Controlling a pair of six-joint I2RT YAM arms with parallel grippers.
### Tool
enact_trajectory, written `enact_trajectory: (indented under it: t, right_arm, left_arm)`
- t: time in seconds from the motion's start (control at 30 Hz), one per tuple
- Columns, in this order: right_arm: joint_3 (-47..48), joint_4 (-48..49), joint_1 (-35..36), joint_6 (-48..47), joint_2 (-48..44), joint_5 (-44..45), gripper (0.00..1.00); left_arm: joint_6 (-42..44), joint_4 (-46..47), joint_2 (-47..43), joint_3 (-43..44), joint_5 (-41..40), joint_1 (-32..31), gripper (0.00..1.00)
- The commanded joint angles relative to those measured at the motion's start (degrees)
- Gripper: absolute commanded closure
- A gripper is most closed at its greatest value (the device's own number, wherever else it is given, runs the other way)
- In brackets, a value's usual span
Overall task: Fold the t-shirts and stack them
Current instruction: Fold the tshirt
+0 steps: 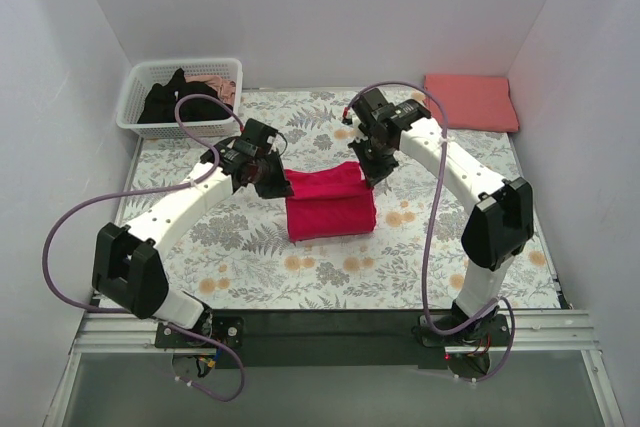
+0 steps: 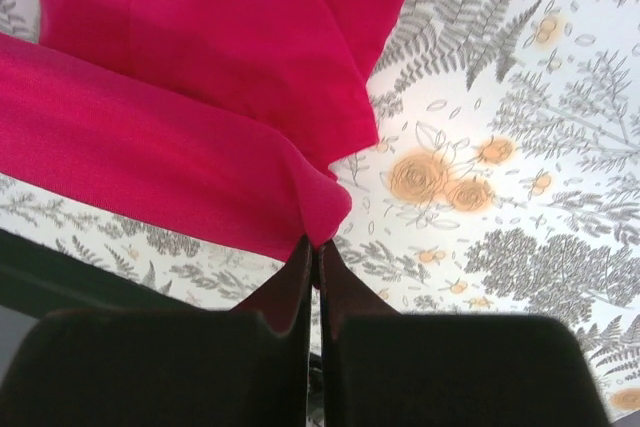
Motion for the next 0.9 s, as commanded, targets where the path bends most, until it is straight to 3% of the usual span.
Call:
enact_trajectory:
  t: [0.0,0.3,0.87]
  right_arm:
    - [6.0,-0.7,-0.9,-1.5,3.2,3.7,0.99]
    - [13.2,3.2,-2.3,-1.6,13.7,4.2,0.99]
    - [2.4,19.6,-4.0,0.7,14.4,8.2,0.99]
  left_arm:
    - [2.4,2.9,1.7,2.2,1.0,2.7,1.00]
    - [4.9,11.2,11.1,3.1,-1.3,6.3,1.00]
    - [5.7,25.0,17.6,-0.6,-8.2,6.7,1.00]
